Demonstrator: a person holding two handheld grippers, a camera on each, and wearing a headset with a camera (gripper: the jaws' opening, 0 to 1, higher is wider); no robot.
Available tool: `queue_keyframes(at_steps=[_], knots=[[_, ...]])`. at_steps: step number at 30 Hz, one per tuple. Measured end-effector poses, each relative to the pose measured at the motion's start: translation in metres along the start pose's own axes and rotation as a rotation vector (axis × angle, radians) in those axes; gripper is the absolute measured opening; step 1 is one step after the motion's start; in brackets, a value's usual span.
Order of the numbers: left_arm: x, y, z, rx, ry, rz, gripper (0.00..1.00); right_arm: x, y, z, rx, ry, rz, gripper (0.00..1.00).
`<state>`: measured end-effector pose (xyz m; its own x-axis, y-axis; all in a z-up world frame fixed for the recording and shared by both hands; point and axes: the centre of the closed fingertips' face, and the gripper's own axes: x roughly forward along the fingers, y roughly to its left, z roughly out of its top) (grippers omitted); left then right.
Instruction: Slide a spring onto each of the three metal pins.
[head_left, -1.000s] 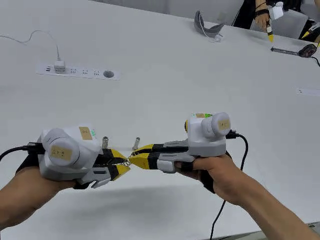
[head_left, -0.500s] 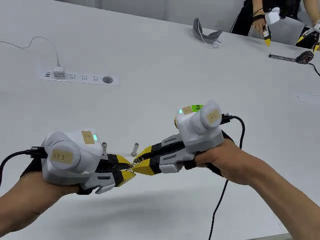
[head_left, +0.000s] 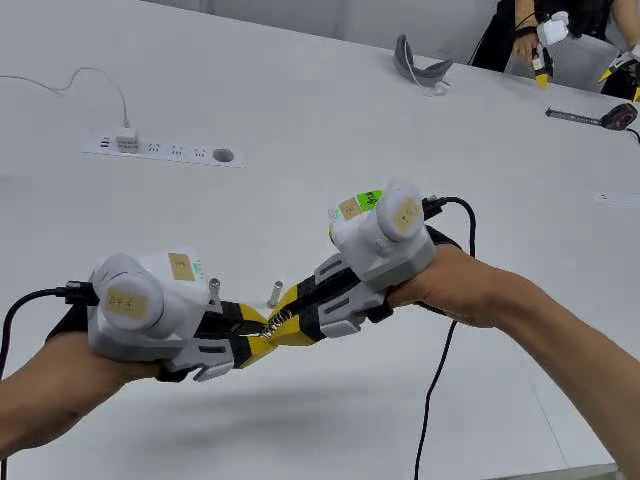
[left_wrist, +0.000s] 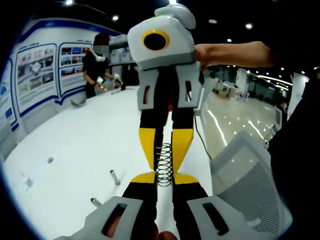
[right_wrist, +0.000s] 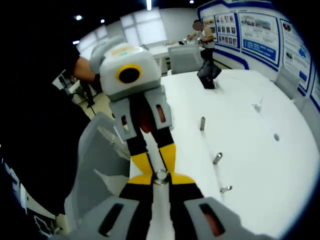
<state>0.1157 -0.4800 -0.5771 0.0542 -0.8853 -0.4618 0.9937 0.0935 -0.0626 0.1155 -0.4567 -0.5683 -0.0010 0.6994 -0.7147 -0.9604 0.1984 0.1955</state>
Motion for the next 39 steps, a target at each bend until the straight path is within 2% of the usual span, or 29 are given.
queue_keyframes(at_steps=[4,19,25,32,39], knots=[[-0.001,0.001,-0.002,-0.008,0.001,0.004,0.1,0.002,0.0,-0.001,-0.006,0.005,-0.002,0.13],[-0.007,0.009,-0.009,-0.053,-0.007,0.049,0.14,0.003,-0.005,0.001,0.049,-0.058,-0.018,0.12],[-0.012,0.014,-0.024,-0.087,0.012,0.074,0.19,0.0,-0.008,-0.003,0.076,-0.068,-0.029,0.12],[-0.021,0.021,-0.037,-0.13,0.019,0.112,0.22,-0.002,-0.014,-0.01,0.093,-0.067,-0.052,0.12],[-0.031,0.026,-0.04,-0.156,0.021,0.152,0.29,-0.003,-0.02,-0.018,0.103,-0.052,-0.076,0.12]])
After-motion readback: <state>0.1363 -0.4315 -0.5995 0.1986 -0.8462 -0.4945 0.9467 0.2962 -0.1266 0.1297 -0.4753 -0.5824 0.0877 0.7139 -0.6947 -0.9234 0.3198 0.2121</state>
